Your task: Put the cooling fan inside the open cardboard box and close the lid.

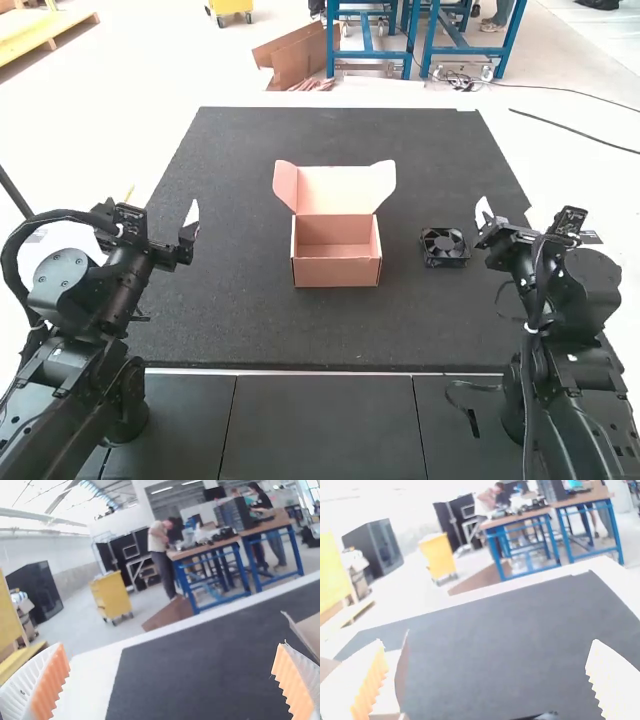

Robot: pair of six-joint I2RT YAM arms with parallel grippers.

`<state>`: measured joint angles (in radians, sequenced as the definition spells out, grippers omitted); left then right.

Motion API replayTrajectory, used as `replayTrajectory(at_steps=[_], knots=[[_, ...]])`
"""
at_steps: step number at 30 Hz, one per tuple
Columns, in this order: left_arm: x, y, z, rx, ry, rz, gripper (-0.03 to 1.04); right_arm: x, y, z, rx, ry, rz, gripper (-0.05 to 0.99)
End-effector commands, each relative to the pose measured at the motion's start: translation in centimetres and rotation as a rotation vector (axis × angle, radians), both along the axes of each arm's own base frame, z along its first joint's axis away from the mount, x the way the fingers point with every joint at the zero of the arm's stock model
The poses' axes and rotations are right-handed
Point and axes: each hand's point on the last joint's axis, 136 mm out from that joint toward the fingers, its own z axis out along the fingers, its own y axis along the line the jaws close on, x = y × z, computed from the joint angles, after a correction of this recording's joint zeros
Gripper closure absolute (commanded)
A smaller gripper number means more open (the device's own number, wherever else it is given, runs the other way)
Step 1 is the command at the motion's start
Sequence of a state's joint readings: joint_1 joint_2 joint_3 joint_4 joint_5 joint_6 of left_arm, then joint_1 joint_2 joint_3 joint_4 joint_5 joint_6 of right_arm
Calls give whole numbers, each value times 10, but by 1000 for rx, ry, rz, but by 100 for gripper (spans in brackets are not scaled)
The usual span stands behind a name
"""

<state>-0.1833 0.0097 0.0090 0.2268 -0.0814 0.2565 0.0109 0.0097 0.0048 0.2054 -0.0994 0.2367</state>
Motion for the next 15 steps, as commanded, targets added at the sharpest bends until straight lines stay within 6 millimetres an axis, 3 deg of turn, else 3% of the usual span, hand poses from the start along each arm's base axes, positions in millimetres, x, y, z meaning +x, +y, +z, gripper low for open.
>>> replayTrajectory(at_steps=[1,8,15], knots=[[-11,8,40,-28,-96,31,5,-8,-2,35,12,-81,-6,2],[-28,14,94,-48,-175,47,5,-16,-1,77,10,-142,-4,2],[-30,23,135,-69,-179,96,5,-5,-3,119,11,-96,-15,2]])
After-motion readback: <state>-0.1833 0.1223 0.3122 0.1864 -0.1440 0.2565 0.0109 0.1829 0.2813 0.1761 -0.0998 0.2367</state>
